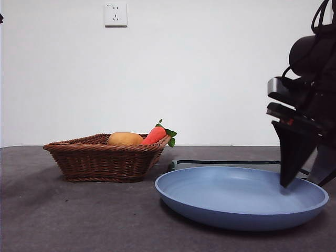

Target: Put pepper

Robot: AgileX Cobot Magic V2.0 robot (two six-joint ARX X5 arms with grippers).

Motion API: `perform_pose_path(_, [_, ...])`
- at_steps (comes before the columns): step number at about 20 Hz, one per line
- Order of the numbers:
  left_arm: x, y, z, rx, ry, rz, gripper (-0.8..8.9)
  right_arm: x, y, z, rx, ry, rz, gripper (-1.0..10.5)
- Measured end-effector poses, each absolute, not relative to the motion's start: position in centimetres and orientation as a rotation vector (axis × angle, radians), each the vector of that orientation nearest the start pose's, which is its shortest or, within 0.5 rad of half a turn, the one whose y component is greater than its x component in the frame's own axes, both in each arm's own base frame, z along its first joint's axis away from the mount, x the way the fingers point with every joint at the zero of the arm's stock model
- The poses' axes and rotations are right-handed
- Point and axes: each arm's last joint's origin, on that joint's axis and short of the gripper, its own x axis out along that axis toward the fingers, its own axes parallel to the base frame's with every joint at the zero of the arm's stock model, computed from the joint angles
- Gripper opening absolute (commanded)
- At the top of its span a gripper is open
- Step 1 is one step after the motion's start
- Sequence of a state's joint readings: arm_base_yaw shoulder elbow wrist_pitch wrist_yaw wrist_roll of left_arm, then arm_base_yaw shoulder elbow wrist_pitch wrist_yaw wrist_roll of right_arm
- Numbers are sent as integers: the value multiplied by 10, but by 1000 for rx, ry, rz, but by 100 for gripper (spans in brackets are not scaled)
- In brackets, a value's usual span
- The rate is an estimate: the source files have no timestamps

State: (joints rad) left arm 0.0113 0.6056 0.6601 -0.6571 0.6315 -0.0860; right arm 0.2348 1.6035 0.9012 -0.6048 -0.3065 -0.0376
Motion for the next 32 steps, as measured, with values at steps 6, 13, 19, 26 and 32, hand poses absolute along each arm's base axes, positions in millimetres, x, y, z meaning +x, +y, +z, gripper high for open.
perform_pose_path(6, [120, -16, 275, -276, 608, -569, 350, 271, 74, 161, 31, 1321, 494, 6])
perform_pose_path(13, [141, -25, 287, -292, 643, -499, 350, 249, 68, 208, 24, 1198, 484, 6])
perform_pose_path(19, [205, -59, 315, -234, 748, -425, 350, 210, 50, 267, 29, 1012, 449, 6])
perform_pose_path(26, [296, -113, 310, -126, 883, -314, 350, 174, 38, 315, 38, 814, 423, 6])
perform_pose_path(32, [346, -143, 259, -73, 1074, -225, 350, 161, 35, 327, 37, 746, 427, 6])
